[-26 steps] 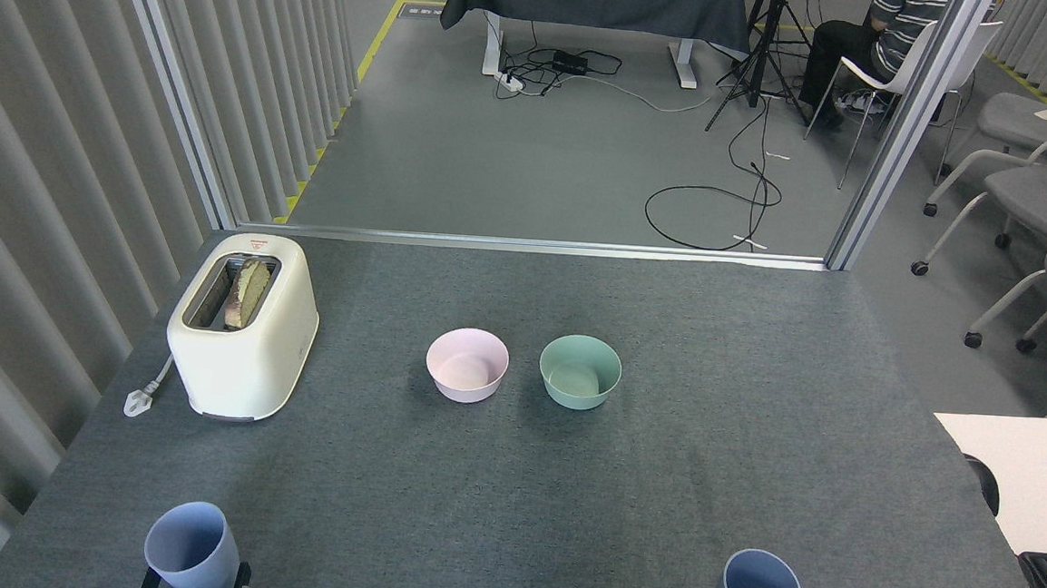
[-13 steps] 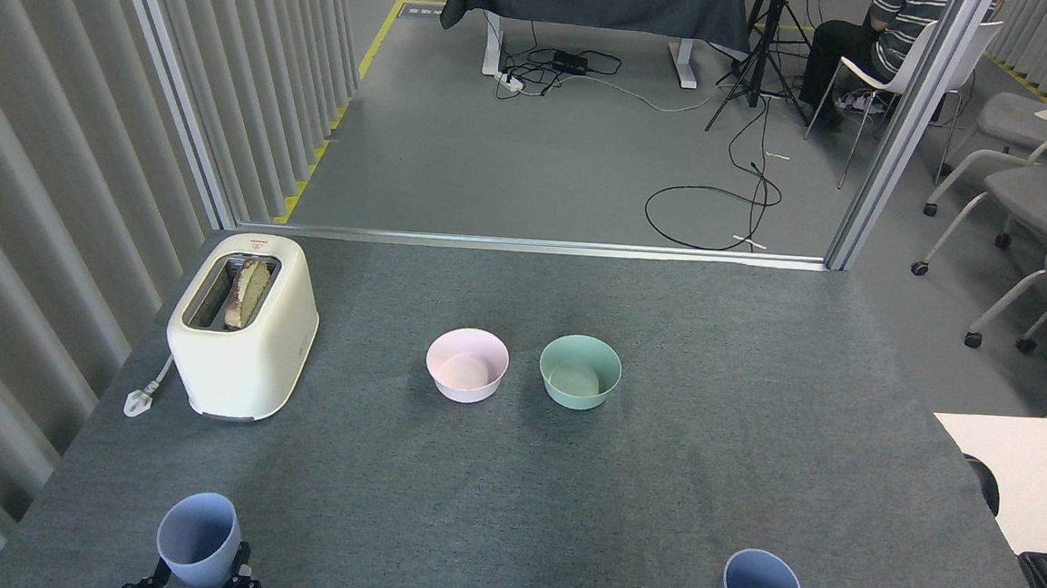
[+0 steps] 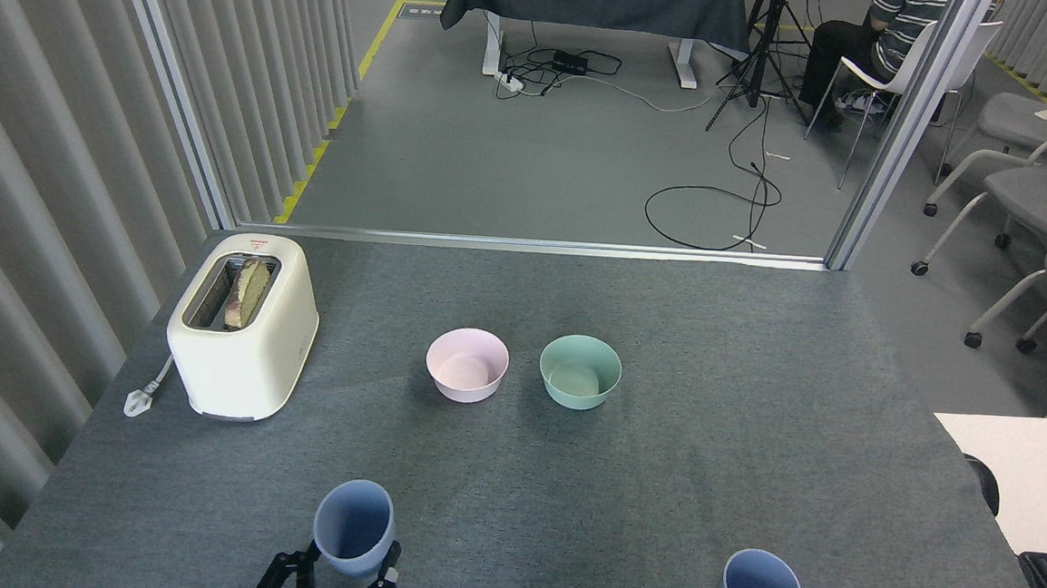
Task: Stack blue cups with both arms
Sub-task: 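Slide the blue cup toward the middle of the table edge, then open the left gripper and withdraw it from the cup, then grasp the other blue cup with the right gripper, then lift the blue cup and carry it above the first cup, then lower the held cup into the first cup and release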
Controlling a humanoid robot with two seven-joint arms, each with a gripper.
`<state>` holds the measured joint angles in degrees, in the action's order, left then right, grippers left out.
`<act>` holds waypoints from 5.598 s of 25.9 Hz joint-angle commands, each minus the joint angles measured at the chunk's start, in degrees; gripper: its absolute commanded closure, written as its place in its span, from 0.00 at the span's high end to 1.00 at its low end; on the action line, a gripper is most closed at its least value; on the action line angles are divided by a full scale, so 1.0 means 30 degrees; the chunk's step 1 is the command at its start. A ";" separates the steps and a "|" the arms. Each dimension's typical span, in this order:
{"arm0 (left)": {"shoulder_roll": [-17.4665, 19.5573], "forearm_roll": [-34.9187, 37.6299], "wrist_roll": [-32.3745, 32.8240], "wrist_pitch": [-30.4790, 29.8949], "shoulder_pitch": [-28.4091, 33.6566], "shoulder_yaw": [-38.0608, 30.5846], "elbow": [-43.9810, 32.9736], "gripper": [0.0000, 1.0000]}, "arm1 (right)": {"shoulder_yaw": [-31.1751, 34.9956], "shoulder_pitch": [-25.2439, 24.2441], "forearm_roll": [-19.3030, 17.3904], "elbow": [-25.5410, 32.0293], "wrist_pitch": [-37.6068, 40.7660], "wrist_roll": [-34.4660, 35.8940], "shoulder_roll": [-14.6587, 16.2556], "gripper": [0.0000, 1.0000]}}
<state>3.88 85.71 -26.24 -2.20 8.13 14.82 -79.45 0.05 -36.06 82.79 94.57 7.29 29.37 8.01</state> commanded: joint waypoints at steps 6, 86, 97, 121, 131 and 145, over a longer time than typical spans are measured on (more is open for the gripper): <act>-0.2583 0.3599 -0.0041 0.0149 -0.1860 0.1476 0.3896 0.50 | 0.0130 -0.0022 0.0029 -0.0059 -0.0088 -0.0003 -0.0003 1.00; 0.0991 -0.1762 -0.0275 0.1174 0.6958 -0.3211 -0.4102 1.00 | -0.1101 0.8914 0.0234 -0.7295 -0.1113 -0.2845 0.1286 1.00; 0.0991 -0.1762 -0.0334 0.1203 0.6958 -0.3241 -0.4131 1.00 | -0.1306 0.9031 0.1728 -0.7296 -0.1494 -0.2698 0.1140 0.62; 0.0874 -0.1938 -0.0334 0.1848 0.6753 -0.3358 -0.3956 1.00 | -0.9890 1.3953 0.5039 -0.6504 -0.3105 -0.7620 -0.4602 0.65; 0.0903 -0.1938 -0.0334 0.1848 0.6753 -0.3446 -0.3956 1.00 | -0.9831 1.2605 0.4893 -0.5889 -0.3076 -0.7562 -0.4456 0.68; 0.0933 -0.1908 -0.0334 0.1848 0.6812 -0.3563 -0.3956 1.00 | -0.9509 1.2459 0.4834 -0.6124 -0.3105 -0.7445 -0.4426 0.75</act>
<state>6.67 79.98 -27.25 3.34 28.53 4.19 -91.33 -28.51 1.34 97.30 76.37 -1.96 6.99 -5.24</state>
